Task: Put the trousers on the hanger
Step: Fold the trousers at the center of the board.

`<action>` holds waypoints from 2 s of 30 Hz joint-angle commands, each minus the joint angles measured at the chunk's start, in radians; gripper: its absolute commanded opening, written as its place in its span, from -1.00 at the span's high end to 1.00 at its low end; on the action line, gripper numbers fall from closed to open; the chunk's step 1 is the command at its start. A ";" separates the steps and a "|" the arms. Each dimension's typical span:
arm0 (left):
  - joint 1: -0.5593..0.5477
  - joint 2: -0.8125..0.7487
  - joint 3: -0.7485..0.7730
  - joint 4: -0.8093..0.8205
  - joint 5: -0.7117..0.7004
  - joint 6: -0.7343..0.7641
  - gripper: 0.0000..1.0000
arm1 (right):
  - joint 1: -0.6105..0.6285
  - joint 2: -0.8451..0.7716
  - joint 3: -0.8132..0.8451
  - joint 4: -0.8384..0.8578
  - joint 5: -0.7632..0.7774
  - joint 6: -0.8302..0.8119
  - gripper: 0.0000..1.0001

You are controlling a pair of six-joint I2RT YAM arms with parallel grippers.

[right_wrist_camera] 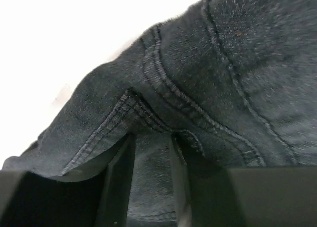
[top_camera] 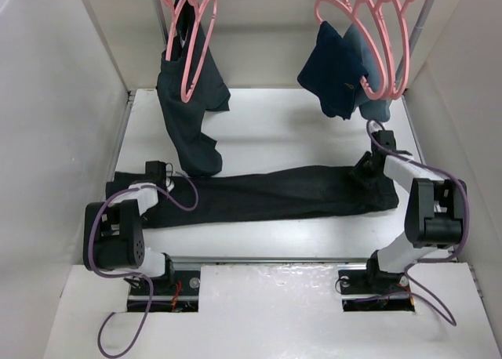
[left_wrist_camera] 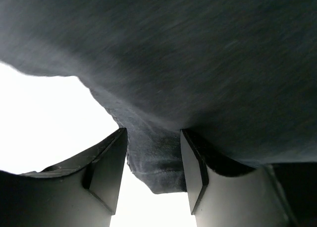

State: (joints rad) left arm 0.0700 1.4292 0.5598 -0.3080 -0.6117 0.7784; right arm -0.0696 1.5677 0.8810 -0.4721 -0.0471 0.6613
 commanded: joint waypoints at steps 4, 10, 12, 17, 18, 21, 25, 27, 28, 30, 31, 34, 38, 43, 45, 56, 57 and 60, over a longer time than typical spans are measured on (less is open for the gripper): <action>-0.001 -0.021 0.075 0.192 0.119 -0.002 0.09 | -0.024 0.005 0.171 0.078 0.147 -0.156 -0.05; -0.001 -0.110 -0.003 0.129 0.141 -0.002 0.03 | -0.024 -0.207 0.129 -0.101 0.176 -0.120 -1.00; -0.001 -0.131 -0.027 0.118 0.141 -0.002 0.00 | -0.059 -0.322 0.060 -0.198 0.176 -0.051 -1.00; -0.001 -0.141 -0.072 0.109 0.132 -0.002 -0.02 | -0.203 -0.536 -0.150 -0.296 0.073 0.067 -1.00; -0.001 -0.150 -0.072 0.118 0.132 -0.002 -0.02 | -0.214 -0.596 -0.180 -0.283 0.073 0.089 -1.00; -0.022 -0.150 -0.084 0.138 0.118 0.019 -0.02 | -0.243 -0.614 -0.247 -0.202 0.064 0.155 -1.00; -0.022 -0.150 -0.084 0.138 0.107 0.019 -0.05 | -0.279 -0.446 -0.258 -0.073 0.053 0.176 -1.00; -0.022 -0.150 -0.072 0.138 0.107 0.019 -0.05 | -0.289 -0.361 -0.258 0.015 0.043 0.167 -1.00; -0.022 -0.150 -0.072 0.138 0.107 0.019 -0.05 | -0.289 -0.316 -0.258 0.042 0.043 0.167 -1.00; -0.022 -0.150 -0.063 0.138 0.098 0.019 -0.05 | -0.289 -0.188 -0.238 0.079 0.033 0.167 -1.00; -0.022 -0.150 -0.063 0.138 0.098 0.019 -0.05 | -0.298 -0.148 -0.228 0.079 0.021 0.167 -0.97; -0.022 -0.159 -0.063 0.124 0.072 0.019 -0.05 | -0.299 -0.055 -0.218 0.133 -0.023 0.155 -0.37; -0.022 -0.182 -0.035 0.046 0.102 -0.030 -0.11 | -0.352 -0.063 -0.263 0.173 -0.024 0.141 0.93; -0.022 -0.213 0.049 -0.092 0.210 -0.076 -0.17 | -0.352 -0.281 -0.192 0.045 0.071 0.094 1.00; -0.022 -0.228 0.112 -0.167 0.288 -0.086 -0.17 | -0.352 -0.372 -0.128 0.003 0.143 0.084 1.00; 0.013 -0.265 0.288 -0.292 0.521 -0.123 0.04 | -0.352 -0.614 0.036 0.038 0.164 -0.155 1.00; 0.013 -0.251 0.272 -0.275 0.504 -0.123 -0.07 | -0.352 -0.627 0.036 0.038 0.152 -0.181 1.00; 0.013 -0.202 0.250 -0.201 0.489 -0.123 -0.25 | -0.352 -0.673 0.036 0.069 0.122 -0.216 1.00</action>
State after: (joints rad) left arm 0.0761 1.1931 0.8280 -0.5369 -0.1421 0.6708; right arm -0.4129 0.9470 0.8841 -0.4873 0.1036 0.5278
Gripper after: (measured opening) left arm 0.612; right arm 0.227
